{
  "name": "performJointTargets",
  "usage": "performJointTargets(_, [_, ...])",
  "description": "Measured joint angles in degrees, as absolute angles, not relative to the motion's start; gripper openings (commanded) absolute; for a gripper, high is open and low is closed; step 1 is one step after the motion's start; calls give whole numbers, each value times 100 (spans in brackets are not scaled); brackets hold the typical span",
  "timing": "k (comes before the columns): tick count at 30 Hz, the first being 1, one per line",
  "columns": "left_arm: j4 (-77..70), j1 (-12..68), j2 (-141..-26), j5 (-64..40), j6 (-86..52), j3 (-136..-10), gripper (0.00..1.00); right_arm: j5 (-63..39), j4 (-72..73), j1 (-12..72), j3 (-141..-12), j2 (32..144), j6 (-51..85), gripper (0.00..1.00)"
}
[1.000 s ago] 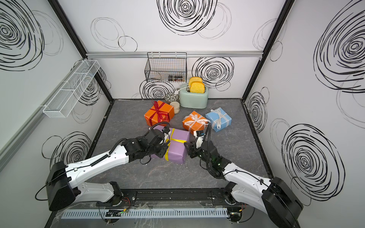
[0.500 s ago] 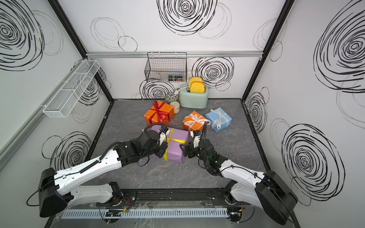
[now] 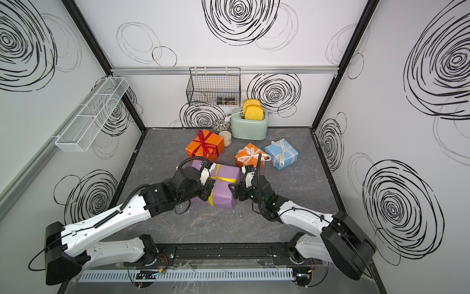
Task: Untie the ribbon bows on the gift boxes
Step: Untie the ribbon from the gift box.
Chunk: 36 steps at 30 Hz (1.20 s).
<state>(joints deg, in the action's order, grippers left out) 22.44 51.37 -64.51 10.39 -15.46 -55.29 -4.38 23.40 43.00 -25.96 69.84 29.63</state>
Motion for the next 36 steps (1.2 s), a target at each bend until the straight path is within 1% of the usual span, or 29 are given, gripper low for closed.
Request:
performJointTargets(12, [1896, 5011, -5784, 1063, -1745, -5784, 0, -432, 2351, 4296, -2770, 7231, 3000, 75])
performJointTargets(23, [1446, 4416, -5301, 1017, -2067, -5826, 0, -434, 2386, 4296, -2821, 7319, 3006, 75])
performJointTargets(24, [1441, 4346, -5304, 1009, -2102, -5857, 2, -434, 2386, 4296, -2821, 7319, 3006, 75])
performJointTargets(25, [1431, 4281, -5308, 996, -2132, -5872, 8, -434, 2386, 4296, -2821, 7319, 3006, 75])
performJointTargets(26, [1431, 4209, -5308, 969, -2174, -5881, 11, -434, 2386, 4296, -2821, 7319, 3009, 75])
performJointTargets(29, [1439, 4012, -5378, 851, -2314, -5909, 19, -434, 2386, 4296, -2821, 7319, 3015, 75])
performJointTargets(31, [1481, 3896, -5485, 766, -2408, -5961, 21, -434, 2386, 4296, -2821, 7319, 3017, 75])
performJointTargets(33, [1570, 3776, -5636, 694, -2502, -6055, 26, -434, 2388, 4296, -2821, 7319, 3017, 75])
performJointTargets(34, [1660, 3695, -5730, 663, -2561, -6134, 30, -434, 2388, 4296, -2821, 7319, 3017, 75])
performJointTargets(36, [1813, 3507, -5907, 617, -2639, -6285, 49, -434, 2388, 4296, -2821, 7319, 3017, 75])
